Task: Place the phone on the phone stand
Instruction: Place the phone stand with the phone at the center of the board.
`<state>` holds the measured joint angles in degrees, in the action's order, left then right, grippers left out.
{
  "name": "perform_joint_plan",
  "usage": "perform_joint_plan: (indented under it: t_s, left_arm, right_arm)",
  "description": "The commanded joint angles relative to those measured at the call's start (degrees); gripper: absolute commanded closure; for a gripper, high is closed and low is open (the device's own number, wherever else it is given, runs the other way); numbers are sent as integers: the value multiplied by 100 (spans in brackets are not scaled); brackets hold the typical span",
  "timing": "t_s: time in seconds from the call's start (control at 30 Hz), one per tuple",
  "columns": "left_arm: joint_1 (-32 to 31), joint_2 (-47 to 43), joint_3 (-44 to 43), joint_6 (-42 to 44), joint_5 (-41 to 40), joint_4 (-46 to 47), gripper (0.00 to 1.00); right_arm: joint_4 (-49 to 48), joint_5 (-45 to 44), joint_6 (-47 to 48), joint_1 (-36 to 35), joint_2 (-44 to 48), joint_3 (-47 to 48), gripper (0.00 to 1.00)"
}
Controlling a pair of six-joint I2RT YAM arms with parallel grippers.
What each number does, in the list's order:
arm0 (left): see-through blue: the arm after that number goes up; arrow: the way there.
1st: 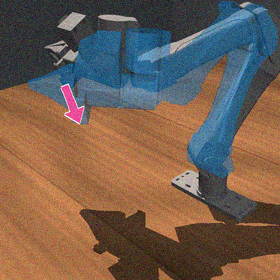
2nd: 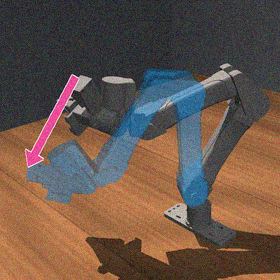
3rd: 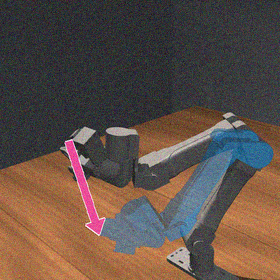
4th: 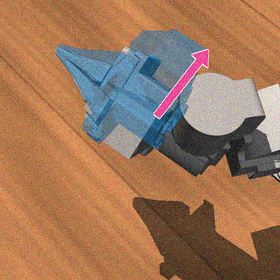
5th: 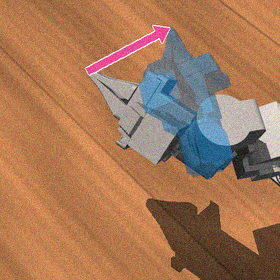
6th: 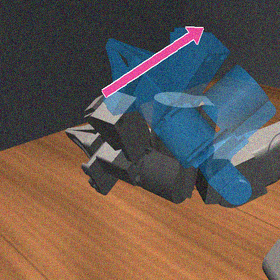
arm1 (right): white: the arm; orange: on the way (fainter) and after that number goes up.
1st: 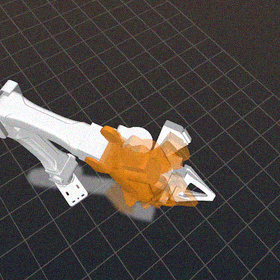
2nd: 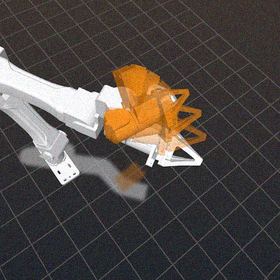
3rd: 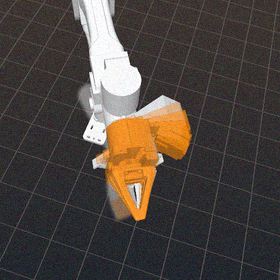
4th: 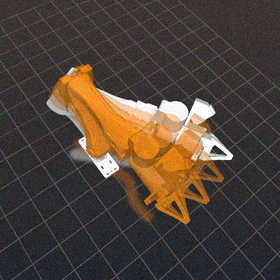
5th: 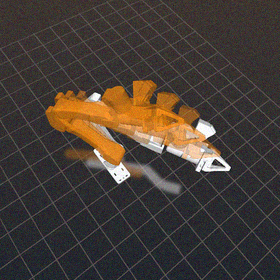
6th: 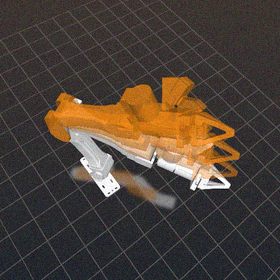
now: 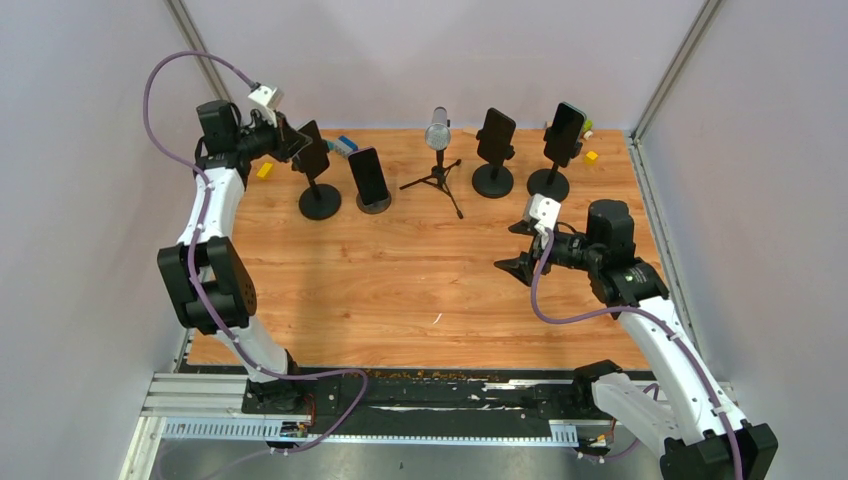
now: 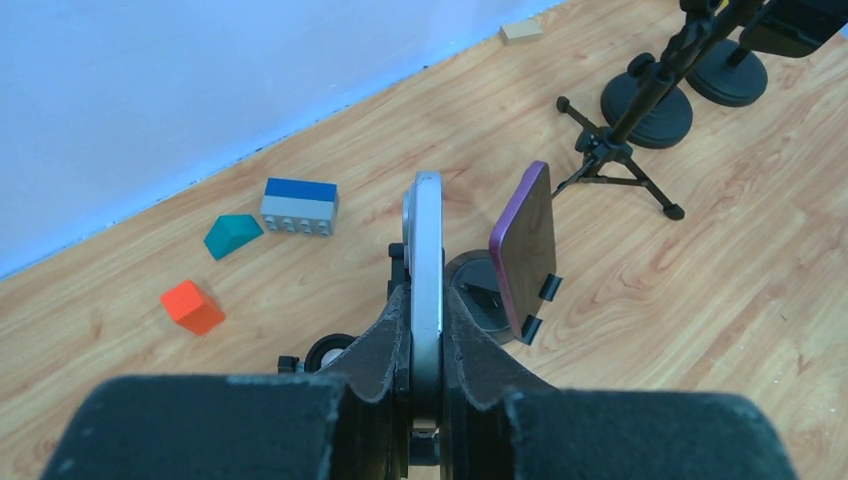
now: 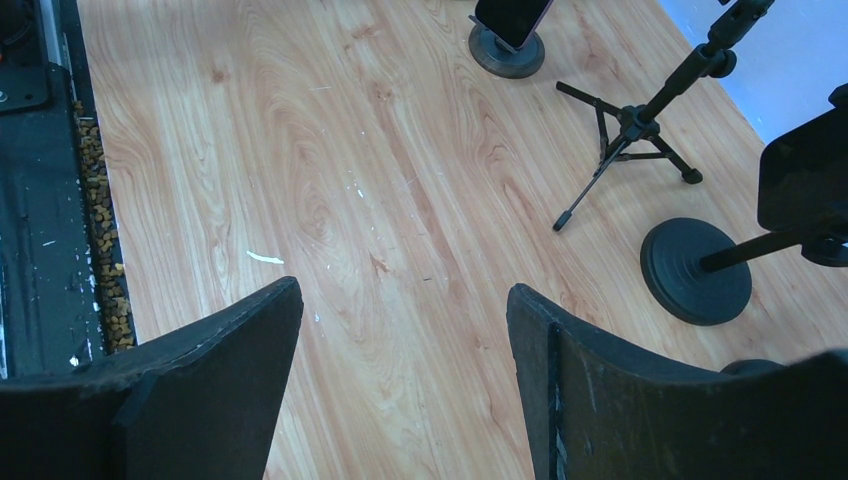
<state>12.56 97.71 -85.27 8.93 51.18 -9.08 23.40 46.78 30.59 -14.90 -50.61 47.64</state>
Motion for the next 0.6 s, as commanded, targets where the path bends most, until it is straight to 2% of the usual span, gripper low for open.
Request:
perform_joint_plan:
  t_s: [0.0,0.27,0.37,0.43,0.57]
  left_arm:
    - [45,37,-545,255,399,661,100]
    - [45,108,-625,911,225,101,100]
    - [52,115,-622,1177,188,-134,97]
    - [46,116,-603,1323,189,-322,91]
    - [53,-2,-503,1508,113,-597,67]
  right_arm:
    - [-60,-33,118,19,-26,58,24]
    - [-63,-78,113,27,-93,74,24]
    - [-62,-96,105,19,-113,79,24]
    - [-63,-120,97,26,-111,79,24]
    - [-57,-176,84,27,-86,88,23]
